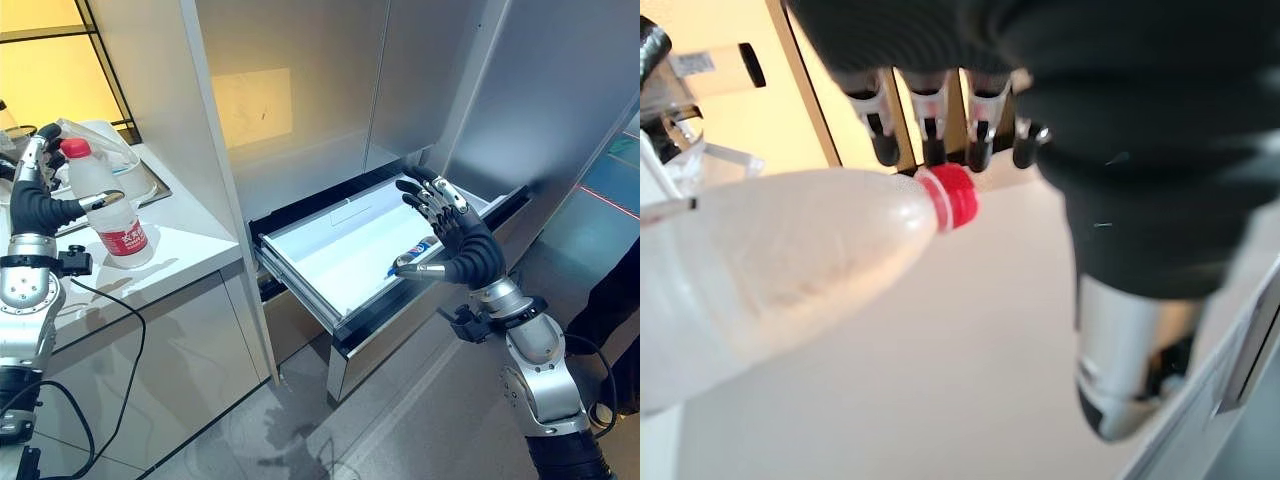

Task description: Take the drinks into the refrigerator

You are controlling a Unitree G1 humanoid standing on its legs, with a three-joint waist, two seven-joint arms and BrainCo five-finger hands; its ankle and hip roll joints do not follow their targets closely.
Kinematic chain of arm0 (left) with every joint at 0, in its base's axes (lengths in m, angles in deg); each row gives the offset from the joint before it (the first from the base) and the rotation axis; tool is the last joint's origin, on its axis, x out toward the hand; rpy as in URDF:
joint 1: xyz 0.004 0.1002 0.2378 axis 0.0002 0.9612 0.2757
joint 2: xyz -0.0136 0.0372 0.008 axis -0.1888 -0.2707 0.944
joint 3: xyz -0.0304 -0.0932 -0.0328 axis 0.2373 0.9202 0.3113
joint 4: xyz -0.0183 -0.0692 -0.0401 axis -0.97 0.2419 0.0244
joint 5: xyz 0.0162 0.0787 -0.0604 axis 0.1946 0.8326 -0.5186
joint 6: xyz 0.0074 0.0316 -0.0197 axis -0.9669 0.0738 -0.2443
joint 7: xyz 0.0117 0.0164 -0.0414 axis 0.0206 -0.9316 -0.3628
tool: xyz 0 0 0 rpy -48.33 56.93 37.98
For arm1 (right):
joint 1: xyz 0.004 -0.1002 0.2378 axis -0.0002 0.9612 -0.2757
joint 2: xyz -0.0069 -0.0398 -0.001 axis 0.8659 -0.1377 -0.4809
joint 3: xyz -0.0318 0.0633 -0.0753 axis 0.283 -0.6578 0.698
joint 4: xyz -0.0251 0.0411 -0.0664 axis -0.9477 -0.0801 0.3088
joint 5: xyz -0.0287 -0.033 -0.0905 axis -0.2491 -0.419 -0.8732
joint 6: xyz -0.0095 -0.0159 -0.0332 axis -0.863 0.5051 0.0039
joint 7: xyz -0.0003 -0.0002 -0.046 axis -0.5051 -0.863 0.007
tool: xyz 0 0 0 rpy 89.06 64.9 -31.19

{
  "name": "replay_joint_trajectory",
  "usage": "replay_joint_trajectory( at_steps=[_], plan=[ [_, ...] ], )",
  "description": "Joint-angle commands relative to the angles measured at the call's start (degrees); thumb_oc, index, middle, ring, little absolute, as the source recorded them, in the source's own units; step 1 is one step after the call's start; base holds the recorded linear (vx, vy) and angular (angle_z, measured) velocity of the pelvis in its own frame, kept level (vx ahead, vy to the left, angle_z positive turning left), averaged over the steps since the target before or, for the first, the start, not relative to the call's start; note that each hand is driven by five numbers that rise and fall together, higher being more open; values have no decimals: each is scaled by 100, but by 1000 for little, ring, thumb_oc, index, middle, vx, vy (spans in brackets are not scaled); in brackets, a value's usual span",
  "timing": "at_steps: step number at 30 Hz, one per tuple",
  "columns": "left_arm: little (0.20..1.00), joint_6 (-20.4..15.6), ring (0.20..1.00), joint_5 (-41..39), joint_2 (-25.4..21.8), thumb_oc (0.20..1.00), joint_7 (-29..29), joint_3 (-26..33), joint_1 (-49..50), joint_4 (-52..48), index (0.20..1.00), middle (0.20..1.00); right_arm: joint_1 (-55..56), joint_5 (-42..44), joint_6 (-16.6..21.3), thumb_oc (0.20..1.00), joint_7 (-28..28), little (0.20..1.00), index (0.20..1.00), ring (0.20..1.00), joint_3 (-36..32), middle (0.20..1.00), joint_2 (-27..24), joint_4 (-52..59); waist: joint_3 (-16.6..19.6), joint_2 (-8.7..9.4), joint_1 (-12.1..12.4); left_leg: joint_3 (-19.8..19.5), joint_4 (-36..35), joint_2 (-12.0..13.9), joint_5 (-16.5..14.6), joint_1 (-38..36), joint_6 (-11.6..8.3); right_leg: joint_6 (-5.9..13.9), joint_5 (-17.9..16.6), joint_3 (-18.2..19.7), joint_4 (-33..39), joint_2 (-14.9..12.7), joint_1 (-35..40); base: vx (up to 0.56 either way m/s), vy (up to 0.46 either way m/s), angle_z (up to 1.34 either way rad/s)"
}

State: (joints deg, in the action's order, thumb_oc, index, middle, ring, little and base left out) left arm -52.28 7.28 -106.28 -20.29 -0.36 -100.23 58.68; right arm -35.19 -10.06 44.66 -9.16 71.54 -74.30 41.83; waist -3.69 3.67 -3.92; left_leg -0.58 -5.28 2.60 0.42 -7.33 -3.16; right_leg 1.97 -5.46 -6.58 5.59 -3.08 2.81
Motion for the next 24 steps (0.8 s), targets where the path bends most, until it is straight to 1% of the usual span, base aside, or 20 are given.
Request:
replay_joint_trajectory(
  at_steps=[1,8,12,15,24],
  plan=[
    [1000,-139,1000,-126,-331,1000,-26,-114,-717,414,1000,1000,-126,246,137,1000,32,1000,1000,1000,-357,1000,11,491,23,40,-104,-53,140,-188,-584,-201,268,303,881,-7,-358,-83,451,0,0,0],
    [1000,-64,1000,191,-319,1000,-131,16,-578,460,1000,1000,-94,245,109,1000,91,1000,1000,1000,-388,1000,29,506,40,59,-92,-71,128,-182,-568,-200,265,294,892,-26,-359,-75,458,0,0,0],
    [1000,43,1000,182,-333,1000,-67,19,-583,612,1000,1000,-89,275,68,1000,142,1000,1000,1000,-379,1000,40,510,25,67,-86,-82,136,-191,-565,-187,270,291,891,-40,-372,-76,455,0,0,0],
    [1000,117,1000,10,-305,1000,24,23,-608,716,1000,1000,-58,291,32,1000,172,1000,1000,1000,-355,1000,65,536,10,65,-80,-100,128,-199,-558,-184,274,293,873,-58,-373,-80,439,0,0,0],
    [1000,192,1000,82,-240,1000,20,35,-656,836,1000,1000,-33,297,-9,1000,206,1000,1000,1000,-401,1000,86,569,-15,66,-87,-90,120,-196,-550,-169,272,293,872,-66,-375,-78,425,0,0,0]
  ],
)
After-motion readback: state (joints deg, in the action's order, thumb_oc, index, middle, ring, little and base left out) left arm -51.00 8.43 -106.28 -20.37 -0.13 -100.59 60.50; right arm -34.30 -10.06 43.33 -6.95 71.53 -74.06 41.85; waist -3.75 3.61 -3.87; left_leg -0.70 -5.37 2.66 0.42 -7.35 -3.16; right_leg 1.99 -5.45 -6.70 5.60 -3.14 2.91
